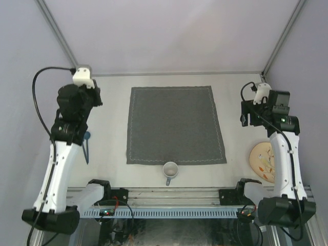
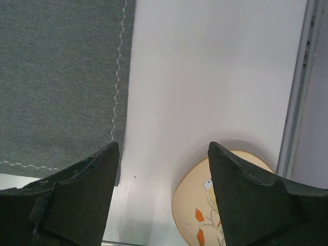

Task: Set the dinner table for one person
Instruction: Flatten out the napkin at the center of the board.

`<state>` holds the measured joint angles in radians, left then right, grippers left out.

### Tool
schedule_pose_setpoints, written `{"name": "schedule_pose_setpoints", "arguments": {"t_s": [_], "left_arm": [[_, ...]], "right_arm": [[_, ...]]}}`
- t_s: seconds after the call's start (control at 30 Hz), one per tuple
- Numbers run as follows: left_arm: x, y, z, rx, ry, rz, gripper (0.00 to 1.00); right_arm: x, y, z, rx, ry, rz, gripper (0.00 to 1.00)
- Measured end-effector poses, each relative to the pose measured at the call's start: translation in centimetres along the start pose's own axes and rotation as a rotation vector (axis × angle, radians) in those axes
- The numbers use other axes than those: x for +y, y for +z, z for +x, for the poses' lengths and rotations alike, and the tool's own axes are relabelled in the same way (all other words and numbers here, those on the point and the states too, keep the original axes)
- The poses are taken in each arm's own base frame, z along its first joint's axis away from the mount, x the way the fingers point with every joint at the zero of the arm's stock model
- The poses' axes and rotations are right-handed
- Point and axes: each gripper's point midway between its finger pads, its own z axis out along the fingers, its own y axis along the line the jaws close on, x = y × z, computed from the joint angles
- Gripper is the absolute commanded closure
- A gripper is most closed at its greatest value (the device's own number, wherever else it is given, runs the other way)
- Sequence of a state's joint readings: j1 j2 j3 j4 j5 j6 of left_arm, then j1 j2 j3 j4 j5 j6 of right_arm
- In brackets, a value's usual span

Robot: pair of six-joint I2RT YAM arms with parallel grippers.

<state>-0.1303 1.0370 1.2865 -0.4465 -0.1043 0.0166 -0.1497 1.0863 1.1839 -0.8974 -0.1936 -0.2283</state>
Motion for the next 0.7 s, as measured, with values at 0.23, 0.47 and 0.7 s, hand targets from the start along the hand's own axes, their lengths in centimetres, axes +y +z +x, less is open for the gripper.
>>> {"name": "schedule_pose_setpoints", "arguments": {"t_s": [0.23, 0.47, 0.7], "left_arm": [[0.6, -1.3, 9.0, 0.129, 0.020, -0.016, 0.73], [-1.0, -1.5, 20.6, 0.404, -0.013, 0.057, 0.74], [-3.0, -0.6, 25.3, 0.592, -0.151, 0.144, 0.79]], "right_arm": [[-0.2, -1.5, 1.7, -0.039, -0.001, 0.022, 0.29], [-0.4, -1.2, 2.3, -0.021, 0.002, 0.032, 0.29], [-0.6, -1.1, 2.4, -0.013, 0.010, 0.042, 0.30]]}}
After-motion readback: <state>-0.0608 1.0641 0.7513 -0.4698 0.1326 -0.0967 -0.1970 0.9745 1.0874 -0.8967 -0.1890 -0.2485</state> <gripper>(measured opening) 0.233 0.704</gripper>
